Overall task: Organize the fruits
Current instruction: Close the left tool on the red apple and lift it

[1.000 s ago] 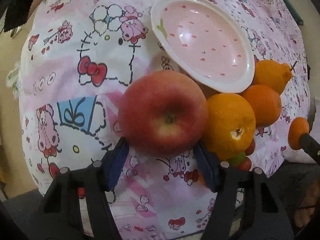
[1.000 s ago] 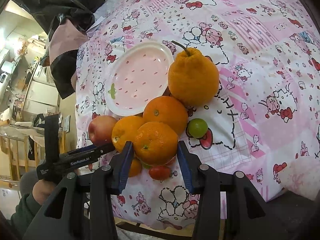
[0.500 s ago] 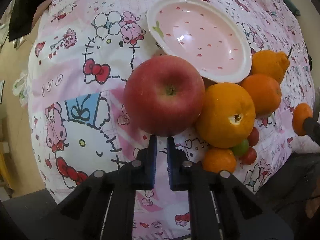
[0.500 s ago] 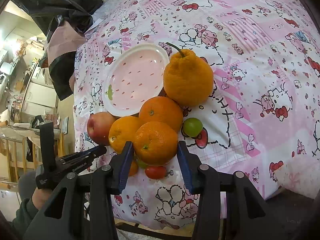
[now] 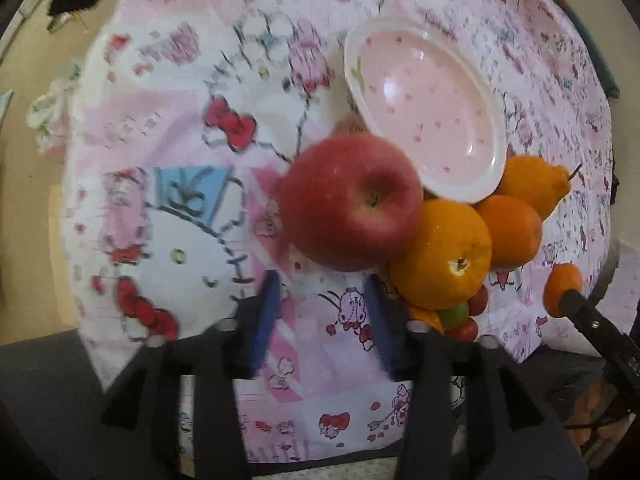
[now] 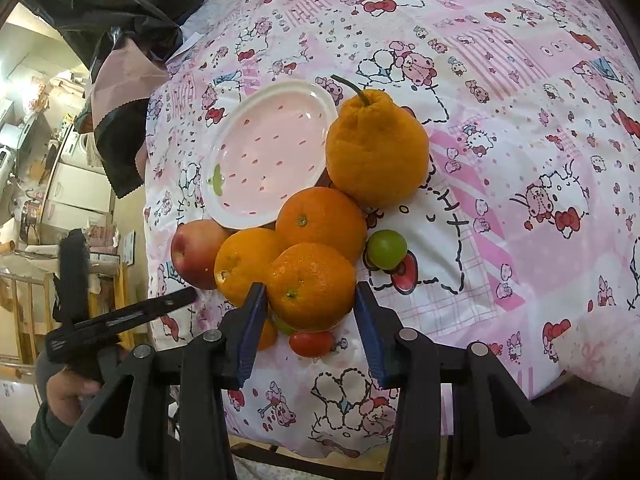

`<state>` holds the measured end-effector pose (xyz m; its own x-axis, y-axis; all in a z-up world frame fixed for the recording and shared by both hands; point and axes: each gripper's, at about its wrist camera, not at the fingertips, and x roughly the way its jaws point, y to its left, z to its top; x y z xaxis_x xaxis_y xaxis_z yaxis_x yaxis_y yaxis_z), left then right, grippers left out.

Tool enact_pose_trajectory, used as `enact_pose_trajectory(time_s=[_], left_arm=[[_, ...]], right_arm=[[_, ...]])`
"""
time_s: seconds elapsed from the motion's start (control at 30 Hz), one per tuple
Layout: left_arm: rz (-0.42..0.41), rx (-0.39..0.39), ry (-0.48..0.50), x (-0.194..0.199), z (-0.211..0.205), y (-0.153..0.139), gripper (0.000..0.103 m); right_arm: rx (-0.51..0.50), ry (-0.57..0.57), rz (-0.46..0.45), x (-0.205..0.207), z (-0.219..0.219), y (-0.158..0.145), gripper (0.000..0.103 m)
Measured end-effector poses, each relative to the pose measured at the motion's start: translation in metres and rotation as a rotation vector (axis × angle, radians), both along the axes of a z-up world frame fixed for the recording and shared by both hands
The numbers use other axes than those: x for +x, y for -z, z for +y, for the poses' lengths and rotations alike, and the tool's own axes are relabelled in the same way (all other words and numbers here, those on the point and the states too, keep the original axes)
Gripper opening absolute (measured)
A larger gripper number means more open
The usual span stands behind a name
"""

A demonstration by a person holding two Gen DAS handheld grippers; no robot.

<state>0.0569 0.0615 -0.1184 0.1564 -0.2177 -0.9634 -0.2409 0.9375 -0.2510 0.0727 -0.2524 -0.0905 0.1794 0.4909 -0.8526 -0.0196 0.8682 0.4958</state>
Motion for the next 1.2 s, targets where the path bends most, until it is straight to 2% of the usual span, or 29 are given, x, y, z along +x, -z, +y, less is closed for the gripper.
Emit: enact_pose_trajectory(time_s=[0.07, 0.13, 0.23, 0.43, 0.6, 0.77, 0.93, 1.03, 1.2], left_arm=[[-0.063, 0.011, -0.015, 0.000, 0.002, -0.012, 0.066], [-0.101, 0.002, -0.027, 0.008, 0.002, -0.018, 0.075], [-0.070, -0.023, -0.030, 0.025, -0.004, -0.011, 0.076], [0.027, 0.038, -0.045, 0.043, -0.019, 0.018, 0.077], [0.036, 0.077, -0.040, 0.051, -0.026, 0.029, 0.084], [0.039, 0.044, -0.069, 0.055, -0.023, 0.038, 0.085], [0.023, 0.051, -0.047, 0.052, -0.023, 0.034, 0.083], [0.007, 0.095, -0.019, 0.046, -0.025, 0.026, 0.082], [-0.071, 0.128, 0.006, 0.037, -0.023, -0.007, 0.082]], right_arm=[[0.002, 0.003, 0.007, 0.000, -0.001, 0.002, 0.046], [0.007, 0.008, 0.014, 0.001, -0.002, 0.002, 0.046], [0.012, 0.007, 0.007, 0.002, 0.000, 0.000, 0.046], [0.016, 0.007, 0.007, 0.002, 0.000, 0.000, 0.046], [0.015, 0.011, 0.004, 0.004, 0.000, 0.000, 0.046], [0.006, 0.003, -0.001, 0.005, 0.001, 0.000, 0.046], [0.007, 0.003, -0.009, 0.004, 0.001, -0.002, 0.046], [0.012, 0.003, -0.017, 0.004, 0.001, -0.005, 0.046], [0.036, 0.008, -0.034, 0.003, 0.001, -0.011, 0.046]])
